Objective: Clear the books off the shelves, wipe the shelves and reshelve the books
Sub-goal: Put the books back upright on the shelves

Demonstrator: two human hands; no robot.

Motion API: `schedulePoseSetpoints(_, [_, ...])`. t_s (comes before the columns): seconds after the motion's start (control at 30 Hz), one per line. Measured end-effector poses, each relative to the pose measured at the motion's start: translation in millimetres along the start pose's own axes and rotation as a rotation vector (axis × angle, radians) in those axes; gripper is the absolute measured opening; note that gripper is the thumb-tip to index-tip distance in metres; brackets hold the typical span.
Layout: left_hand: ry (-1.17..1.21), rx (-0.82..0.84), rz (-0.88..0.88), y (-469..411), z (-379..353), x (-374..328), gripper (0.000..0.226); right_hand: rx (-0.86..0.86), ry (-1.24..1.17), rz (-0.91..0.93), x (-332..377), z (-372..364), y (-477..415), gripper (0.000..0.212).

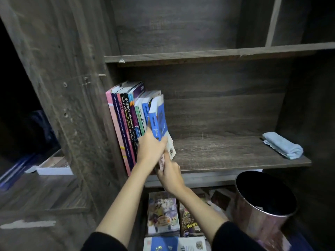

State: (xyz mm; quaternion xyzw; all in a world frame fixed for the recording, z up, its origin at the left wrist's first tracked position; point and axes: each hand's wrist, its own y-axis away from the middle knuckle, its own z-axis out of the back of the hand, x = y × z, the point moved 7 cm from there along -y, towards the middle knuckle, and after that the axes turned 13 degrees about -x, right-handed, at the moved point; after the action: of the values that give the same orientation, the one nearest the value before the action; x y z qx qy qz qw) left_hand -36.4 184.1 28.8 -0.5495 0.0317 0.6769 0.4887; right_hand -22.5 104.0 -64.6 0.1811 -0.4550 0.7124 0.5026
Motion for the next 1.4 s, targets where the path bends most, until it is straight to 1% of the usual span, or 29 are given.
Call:
schedulePoseSetpoints(0.07, [0.005,-0.05,0.03,-5.4,0.2,10.2,0.036,0.013,0.029,0.033,-2.2,-10.2,-9.1,0.082])
schedulePoseSetpoints(0.1, [0.0,-0.068,0.018,-7.7,-0.1,10.6,0.037,0.012,0.046,0.052,-2.7,-12.2,-12.7,0.083])
schedulePoseSetpoints(0.13, [-0.015,-0.076,-0.015,-10.5,-2.0,9.4,0.042,0.017,0.055,0.058,-6.0,-14.8,-17.4,0.085])
schedulePoseSetpoints(0.2, [-0.052,-0.085,-0.087,-13.3,-7.6,5.4,0.063,0.042,0.058,0.053,-16.3,-16.4,-27.2,0.086])
schedulePoseSetpoints(0.23, [-0.052,-0.092,-0.107,-12.6,-9.4,4.6,0.07,0.101,0.031,0.036,-25.2,-19.6,-32.6,0.088])
schedulePoseSetpoints(0.3, [0.01,-0.141,-0.127,-8.1,-9.1,6.3,0.071,0.311,-0.173,-0.037,-39.8,-26.9,-36.8,0.098])
schedulePoseSetpoints(0.33, [0.056,-0.184,-0.131,-5.8,-6.8,9.4,0.067,0.411,-0.325,-0.092,-44.8,-27.5,-36.6,0.103])
schedulePoseSetpoints(0.37, [0.105,-0.236,-0.129,-3.9,-4.5,13.6,0.063,0.478,-0.482,-0.177,-48.8,-25.4,-38.4,0.103])
schedulePoseSetpoints(0.4, [0.154,-0.287,-0.123,-3.1,-2.4,18.4,0.06,0.492,-0.626,-0.287,-53.3,-21.1,-42.5,0.097])
schedulePoseSetpoints(0.43, [0.195,-0.33,-0.115,-2.0,-0.5,22.8,0.058,0.467,-0.745,-0.405,-57.3,-15.6,-46.9,0.088])
schedulePoseSetpoints(0.47, [0.226,-0.363,-0.098,-0.6,0.1,27.4,0.057,0.414,-0.813,-0.505,-63.0,-11.3,-52.0,0.075])
schedulePoseSetpoints(0.5, [0.248,-0.385,-0.08,1.7,0.0,31.0,0.058,0.367,-0.826,-0.573,-69.2,-9.6,-57.2,0.058])
schedulePoseSetpoints(0.53, [0.265,-0.395,-0.068,4.8,-1.7,35.2,0.06,0.358,-0.808,-0.615,-73.6,-13.5,-60.9,0.043])
schedulePoseSetpoints(0.57, [0.285,-0.391,-0.063,8.7,-3.7,39.4,0.062,0.375,-0.78,-0.64,-76.0,-20.6,-63.6,0.032])
schedulePoseSetpoints(0.6, [0.314,-0.372,-0.065,14.2,-6.6,43.9,0.065,0.388,-0.766,-0.653,-77.2,-27.6,-64.3,0.029])
schedulePoseSetpoints(0.63, [0.33,-0.344,-0.081,19.0,-9.0,48.9,0.067,0.393,-0.766,-0.661,-77.9,-37.0,-66.7,0.032])
schedulePoseSetpoints(0.73, [0.306,-0.264,-0.189,25.6,-15.2,62.6,0.067,0.431,-0.823,-0.628,-77.6,-60.7,-75.9,0.059])
schedulePoseSetpoints(0.77, [0.296,-0.253,-0.214,25.2,-15.7,65.2,0.065,0.441,-0.838,-0.62,-78.5,-65.8,-79.7,0.062])
schedulePoseSetpoints(0.87, [0.254,-0.319,-0.235,20.7,-16.7,67.9,0.062,0.402,-0.824,-0.618,-82.5,-71.7,-89.1,0.056])
schedulePoseSetpoints(0.93, [0.225,-0.382,-0.199,17.1,-18.8,69.1,0.064,0.381,-0.807,-0.611,-83.9,-74.9,-97.3,0.052])
schedulePoseSetpoints(1.03, [0.207,-0.457,-0.142,13.6,-22.9,70.5,0.068,0.378,-0.767,-0.636,-89.1,-77.7,-107.6,0.06])
schedulePoseSetpoints(1.13, [0.198,-0.528,-0.152,13.9,-27.6,69.8,0.07,0.397,-0.739,-0.642,-87.3,-75.4,-111.5,0.063])
schedulePoseSetpoints(1.27, [0.242,-0.612,-0.067,9.8,-29.2,74.5,0.079,0.405,-0.763,-0.646,-81.6,-69.1,-115.4,0.05])
schedulePoseSetpoints(1.33, [0.249,-0.626,-0.079,8.0,-30.1,73.5,0.078,0.399,-0.764,-0.639,-76.9,-65.0,-116.4,0.05])
schedulePoseSetpoints(1.4, [0.246,-0.639,-0.103,6.3,-30.4,74.2,0.072,0.393,-0.77,-0.63,-75.5,-62.7,-118.0,0.042])
